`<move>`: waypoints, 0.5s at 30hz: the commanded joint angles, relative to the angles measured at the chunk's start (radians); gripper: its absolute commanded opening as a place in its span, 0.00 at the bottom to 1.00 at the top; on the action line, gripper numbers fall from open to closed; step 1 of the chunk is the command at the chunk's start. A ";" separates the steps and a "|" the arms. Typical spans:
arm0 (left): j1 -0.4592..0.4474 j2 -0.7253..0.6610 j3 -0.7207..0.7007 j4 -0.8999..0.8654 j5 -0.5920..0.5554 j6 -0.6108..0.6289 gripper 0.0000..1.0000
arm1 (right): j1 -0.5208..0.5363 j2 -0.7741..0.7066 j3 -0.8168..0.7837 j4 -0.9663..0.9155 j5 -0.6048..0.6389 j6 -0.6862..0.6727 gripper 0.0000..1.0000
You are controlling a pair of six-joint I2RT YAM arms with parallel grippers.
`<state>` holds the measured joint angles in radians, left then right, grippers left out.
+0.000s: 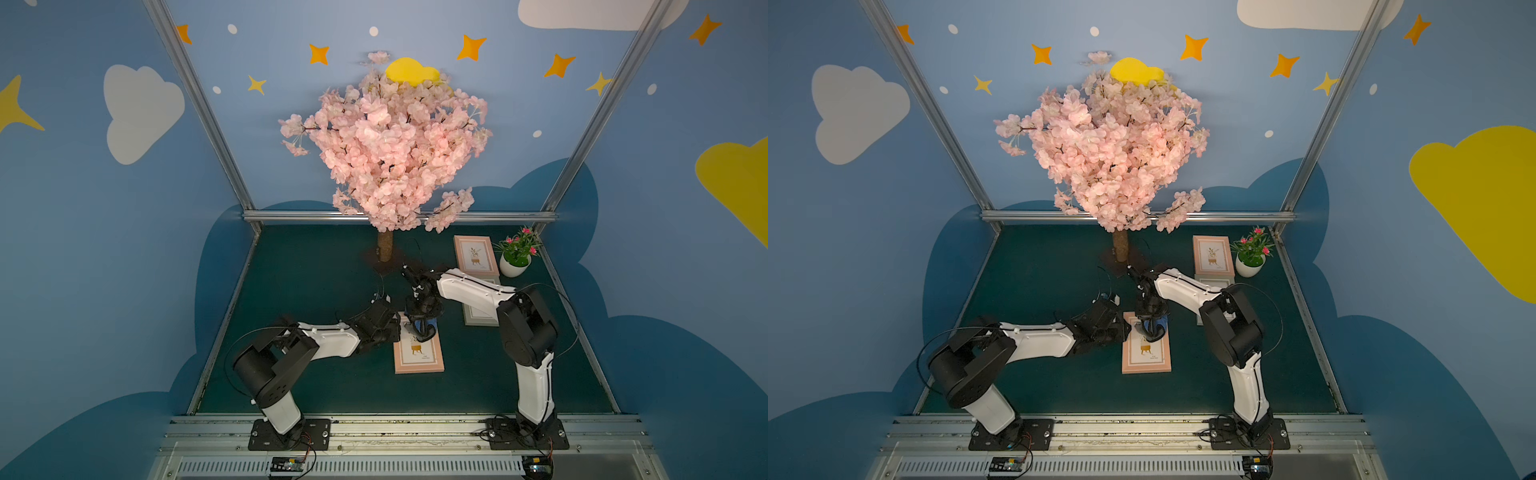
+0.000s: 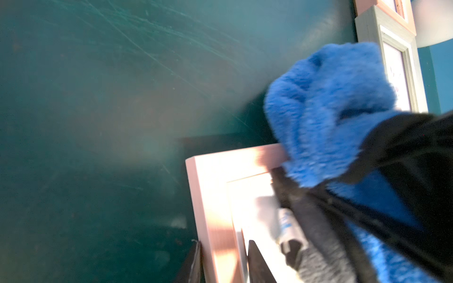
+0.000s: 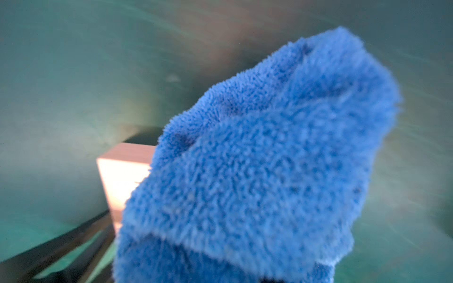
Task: Wipe the picture frame with a cloth
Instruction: Wipe the dirt from the picture frame.
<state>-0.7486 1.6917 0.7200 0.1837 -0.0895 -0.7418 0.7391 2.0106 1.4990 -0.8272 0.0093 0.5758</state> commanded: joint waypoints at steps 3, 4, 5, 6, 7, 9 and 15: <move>0.016 0.093 -0.040 -0.220 -0.052 0.000 0.32 | 0.027 -0.090 -0.139 -0.065 0.047 0.002 0.00; 0.018 0.092 -0.039 -0.223 -0.054 0.001 0.32 | 0.035 -0.112 -0.182 -0.071 0.055 0.010 0.00; 0.018 0.089 -0.039 -0.225 -0.055 -0.001 0.32 | 0.043 -0.138 -0.224 -0.075 0.058 0.019 0.00; 0.018 0.085 -0.039 -0.226 -0.056 -0.001 0.32 | 0.049 -0.165 -0.266 -0.074 0.058 0.029 0.00; 0.020 0.085 -0.039 -0.227 -0.059 -0.001 0.33 | 0.054 -0.199 -0.313 -0.072 0.050 0.039 0.00; 0.020 0.085 -0.038 -0.228 -0.059 -0.001 0.33 | 0.065 -0.255 -0.381 -0.060 0.032 0.055 0.00; 0.020 0.104 -0.034 -0.215 -0.049 -0.004 0.33 | 0.047 -0.242 -0.347 -0.038 0.018 0.039 0.00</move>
<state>-0.7486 1.6966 0.7357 0.1612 -0.0898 -0.7460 0.8062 1.7252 1.1240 -0.8413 0.0189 0.6167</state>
